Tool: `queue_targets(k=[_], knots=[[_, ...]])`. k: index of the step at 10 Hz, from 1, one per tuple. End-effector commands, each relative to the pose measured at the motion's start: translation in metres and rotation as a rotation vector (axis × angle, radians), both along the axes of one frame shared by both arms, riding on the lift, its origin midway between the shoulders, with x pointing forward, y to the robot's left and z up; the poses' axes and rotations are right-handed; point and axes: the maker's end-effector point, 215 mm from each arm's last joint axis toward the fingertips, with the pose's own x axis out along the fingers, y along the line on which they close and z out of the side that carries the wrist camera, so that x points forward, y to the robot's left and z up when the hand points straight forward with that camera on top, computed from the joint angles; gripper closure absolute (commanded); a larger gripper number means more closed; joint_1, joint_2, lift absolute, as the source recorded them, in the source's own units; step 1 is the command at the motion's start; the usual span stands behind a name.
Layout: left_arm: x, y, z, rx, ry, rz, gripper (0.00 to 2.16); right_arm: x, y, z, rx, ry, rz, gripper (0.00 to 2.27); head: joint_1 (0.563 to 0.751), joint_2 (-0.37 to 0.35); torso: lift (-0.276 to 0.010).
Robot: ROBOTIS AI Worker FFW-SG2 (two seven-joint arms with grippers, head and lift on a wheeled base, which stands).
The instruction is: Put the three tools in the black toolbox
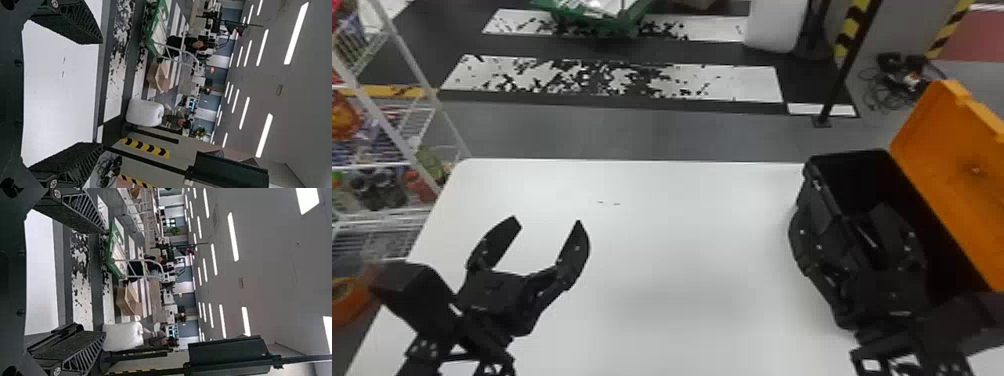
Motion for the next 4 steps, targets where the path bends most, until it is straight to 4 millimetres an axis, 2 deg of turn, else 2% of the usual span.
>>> queue_targets(k=[1,4], knots=[[-0.0003,-0.0009,-0.0016,-0.003,0.003,-0.003,0.08,0.0008,-0.0001,0.0009,0.000,-0.002,0.001,0.08,0.695,-0.002,-0.055],[0.0003,-0.0001,0.0014,-0.003,-0.015,-0.003,0.08,0.0002,-0.0011,0.0074,0.003,-0.025,0.000,0.08,0.695,-0.005,-0.055]])
